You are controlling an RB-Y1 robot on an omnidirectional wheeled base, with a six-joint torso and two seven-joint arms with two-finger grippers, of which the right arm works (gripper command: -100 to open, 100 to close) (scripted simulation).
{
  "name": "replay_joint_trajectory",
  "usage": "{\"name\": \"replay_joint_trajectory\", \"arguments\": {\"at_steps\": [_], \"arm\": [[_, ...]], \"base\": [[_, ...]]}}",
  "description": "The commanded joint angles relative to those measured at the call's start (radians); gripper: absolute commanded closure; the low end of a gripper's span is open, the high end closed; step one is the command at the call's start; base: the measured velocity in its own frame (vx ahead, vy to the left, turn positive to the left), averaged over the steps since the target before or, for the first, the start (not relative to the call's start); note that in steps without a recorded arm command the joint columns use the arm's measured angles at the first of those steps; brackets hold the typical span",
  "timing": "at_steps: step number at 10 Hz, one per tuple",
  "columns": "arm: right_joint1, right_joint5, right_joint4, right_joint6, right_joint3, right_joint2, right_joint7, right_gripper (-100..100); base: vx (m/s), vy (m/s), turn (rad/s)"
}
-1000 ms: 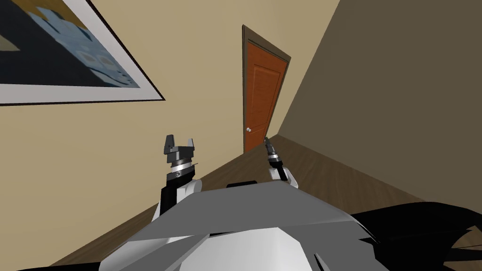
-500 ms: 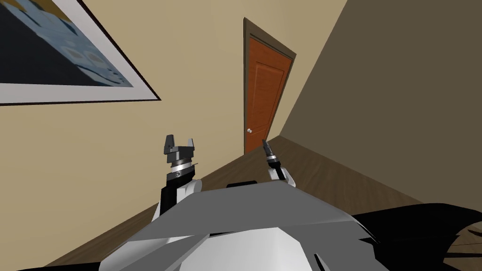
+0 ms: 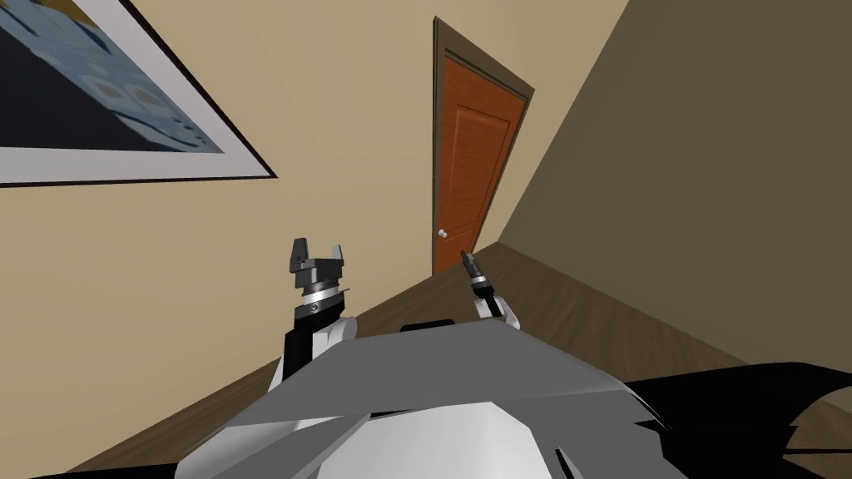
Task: Pull the door open
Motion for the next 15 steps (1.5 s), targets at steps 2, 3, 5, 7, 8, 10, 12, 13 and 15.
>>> {"name": "replay_joint_trajectory", "arguments": {"at_steps": [2,3,5,7,8,10,12,13,15], "arm": [[-0.018,0.013,0.064,-0.019,-0.003,-0.009,0.057,-100],[-0.027,0.018,0.091,-0.026,-0.004,-0.012,0.079,-100],[-0.045,0.027,0.144,-0.041,-0.007,-0.018,0.121,-100],[-0.062,0.037,0.197,-0.056,-0.010,-0.024,0.164,-100],[-0.071,0.041,0.223,-0.063,-0.012,-0.027,0.185,-100],[-0.088,0.050,0.275,-0.078,-0.015,-0.033,0.226,-100],[-0.105,0.060,0.327,-0.092,-0.018,-0.038,0.267,-100],[-0.114,0.064,0.353,-0.099,-0.019,-0.041,0.288,-100],[-0.130,0.073,0.402,-0.113,-0.022,-0.045,0.327,-100]], "base": [[0.091,-0.048,0.064],[0.098,-0.053,0.057],[0.086,-0.050,0.055],[0.093,-0.053,0.068],[0.100,-0.056,0.059],[0.086,-0.057,0.055],[0.086,-0.054,0.060],[0.084,-0.054,0.054],[0.096,-0.053,0.058]]}}
